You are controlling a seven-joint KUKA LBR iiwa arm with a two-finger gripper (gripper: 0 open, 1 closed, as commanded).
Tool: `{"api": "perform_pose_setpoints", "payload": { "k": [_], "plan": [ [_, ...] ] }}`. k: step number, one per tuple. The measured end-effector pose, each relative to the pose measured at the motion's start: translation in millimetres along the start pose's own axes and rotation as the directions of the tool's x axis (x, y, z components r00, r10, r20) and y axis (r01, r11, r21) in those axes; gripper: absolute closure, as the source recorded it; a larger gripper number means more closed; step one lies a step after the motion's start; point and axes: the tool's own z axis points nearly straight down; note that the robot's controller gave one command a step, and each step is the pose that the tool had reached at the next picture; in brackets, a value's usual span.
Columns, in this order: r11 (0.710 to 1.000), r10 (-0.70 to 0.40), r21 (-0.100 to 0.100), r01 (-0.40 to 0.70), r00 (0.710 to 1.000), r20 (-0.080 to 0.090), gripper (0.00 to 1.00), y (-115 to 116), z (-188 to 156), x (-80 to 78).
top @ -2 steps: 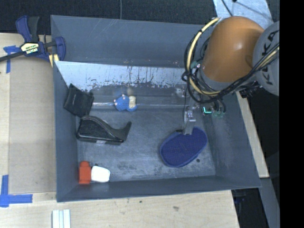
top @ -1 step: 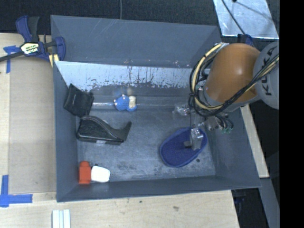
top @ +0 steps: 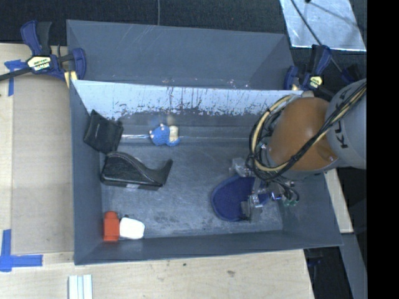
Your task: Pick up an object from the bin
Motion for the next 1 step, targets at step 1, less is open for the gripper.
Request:
{"api": "perform_pose_setpoints", "payload": {
  "k": [1],
  "plan": [
    [1.0,-0.003,0.003,0.003,1.0,0.01,1.0,-0.2,-4.0,-3.6]
  ]
}}
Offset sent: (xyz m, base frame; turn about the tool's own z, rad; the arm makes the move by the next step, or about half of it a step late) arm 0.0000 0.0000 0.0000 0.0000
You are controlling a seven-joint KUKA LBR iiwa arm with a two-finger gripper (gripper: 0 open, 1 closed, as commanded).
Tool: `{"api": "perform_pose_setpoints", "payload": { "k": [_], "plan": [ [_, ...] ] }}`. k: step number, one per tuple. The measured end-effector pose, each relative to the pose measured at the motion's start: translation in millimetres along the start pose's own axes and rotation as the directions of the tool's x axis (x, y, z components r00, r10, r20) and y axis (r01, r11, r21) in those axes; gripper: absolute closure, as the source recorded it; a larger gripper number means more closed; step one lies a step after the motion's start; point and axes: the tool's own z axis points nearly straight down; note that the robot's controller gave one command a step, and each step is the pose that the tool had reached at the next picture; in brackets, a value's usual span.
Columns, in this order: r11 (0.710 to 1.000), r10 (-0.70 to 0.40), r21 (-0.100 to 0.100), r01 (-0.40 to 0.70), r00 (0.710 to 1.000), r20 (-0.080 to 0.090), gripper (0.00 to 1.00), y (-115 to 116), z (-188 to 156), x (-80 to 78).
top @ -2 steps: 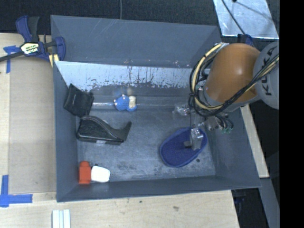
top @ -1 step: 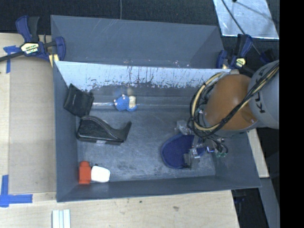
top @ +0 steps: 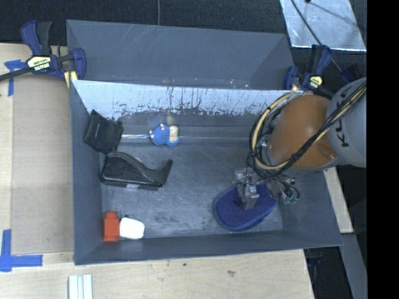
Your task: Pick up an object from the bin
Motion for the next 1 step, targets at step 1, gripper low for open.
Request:
{"api": "perform_pose_setpoints", "payload": {
  "k": [1],
  "plan": [
    [1.0,0.013,0.001,-0.013,1.0,-0.001,1.0,-0.2,-173.0,-18.8]
  ]
}}
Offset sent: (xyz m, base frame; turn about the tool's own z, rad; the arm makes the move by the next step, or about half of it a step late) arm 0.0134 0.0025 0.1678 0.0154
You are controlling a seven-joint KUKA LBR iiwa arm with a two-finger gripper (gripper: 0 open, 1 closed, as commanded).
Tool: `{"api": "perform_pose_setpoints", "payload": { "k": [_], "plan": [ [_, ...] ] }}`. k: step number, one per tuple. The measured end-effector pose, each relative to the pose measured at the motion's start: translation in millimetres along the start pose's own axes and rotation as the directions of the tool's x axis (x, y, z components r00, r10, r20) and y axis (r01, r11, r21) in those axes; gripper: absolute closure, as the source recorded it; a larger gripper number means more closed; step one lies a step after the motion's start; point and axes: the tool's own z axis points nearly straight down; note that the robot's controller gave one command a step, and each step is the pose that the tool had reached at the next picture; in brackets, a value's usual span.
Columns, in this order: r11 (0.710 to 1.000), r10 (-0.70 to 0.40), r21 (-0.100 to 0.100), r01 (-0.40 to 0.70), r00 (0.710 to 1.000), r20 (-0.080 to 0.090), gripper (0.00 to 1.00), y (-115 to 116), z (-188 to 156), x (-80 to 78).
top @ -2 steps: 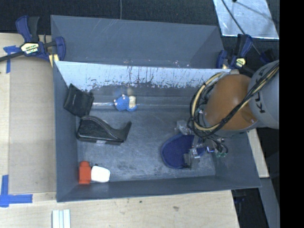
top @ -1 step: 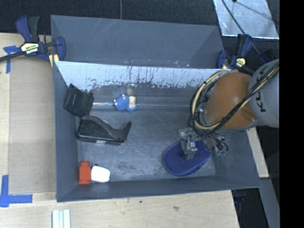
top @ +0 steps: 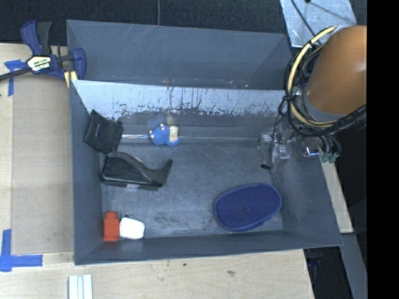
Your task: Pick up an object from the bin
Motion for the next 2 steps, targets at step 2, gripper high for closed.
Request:
{"api": "perform_pose_setpoints", "payload": {
  "k": [2],
  "plan": [
    [0.992,0.124,-0.001,-0.125,0.992,-0.02,0.0,-27,118,45.0]
  ]
}}
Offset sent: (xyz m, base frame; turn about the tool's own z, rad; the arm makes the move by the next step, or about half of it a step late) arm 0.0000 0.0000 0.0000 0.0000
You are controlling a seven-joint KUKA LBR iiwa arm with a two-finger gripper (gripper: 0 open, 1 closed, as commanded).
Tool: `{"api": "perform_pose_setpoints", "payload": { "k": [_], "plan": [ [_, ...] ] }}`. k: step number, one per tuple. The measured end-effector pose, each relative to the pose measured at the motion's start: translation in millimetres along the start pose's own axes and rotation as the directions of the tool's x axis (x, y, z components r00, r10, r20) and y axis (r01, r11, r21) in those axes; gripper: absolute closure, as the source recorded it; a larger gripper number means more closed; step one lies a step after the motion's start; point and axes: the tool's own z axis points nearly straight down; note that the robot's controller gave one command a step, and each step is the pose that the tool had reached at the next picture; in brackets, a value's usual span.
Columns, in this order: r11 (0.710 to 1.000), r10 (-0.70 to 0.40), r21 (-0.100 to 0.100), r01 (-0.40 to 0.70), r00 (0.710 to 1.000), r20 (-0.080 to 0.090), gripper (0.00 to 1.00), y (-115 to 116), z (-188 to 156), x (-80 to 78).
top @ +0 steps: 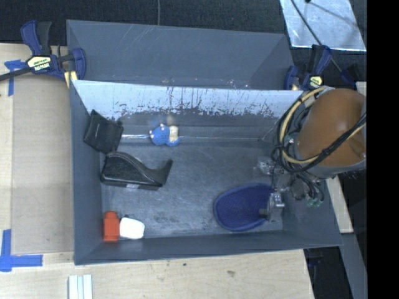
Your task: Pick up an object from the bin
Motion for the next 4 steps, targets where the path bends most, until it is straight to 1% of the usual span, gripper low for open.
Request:
{"api": "perform_pose_setpoints", "payload": {
  "k": [1,2,3,4],
  "plan": [
    [0.99,0.144,-0.001,-0.144,0.99,-0.001,0.0,-6,57,-8.8],
    [0.994,0.107,-0.002,-0.107,0.994,0.013,0.0,-29,57,13.3],
    [0.994,0.106,0.001,-0.106,0.994,0.025,1.0,-31,55,10.1],
    [0.993,0.119,0.002,-0.119,0.993,0.019,1.0,-62,-57,-2.7]
  ]
}}
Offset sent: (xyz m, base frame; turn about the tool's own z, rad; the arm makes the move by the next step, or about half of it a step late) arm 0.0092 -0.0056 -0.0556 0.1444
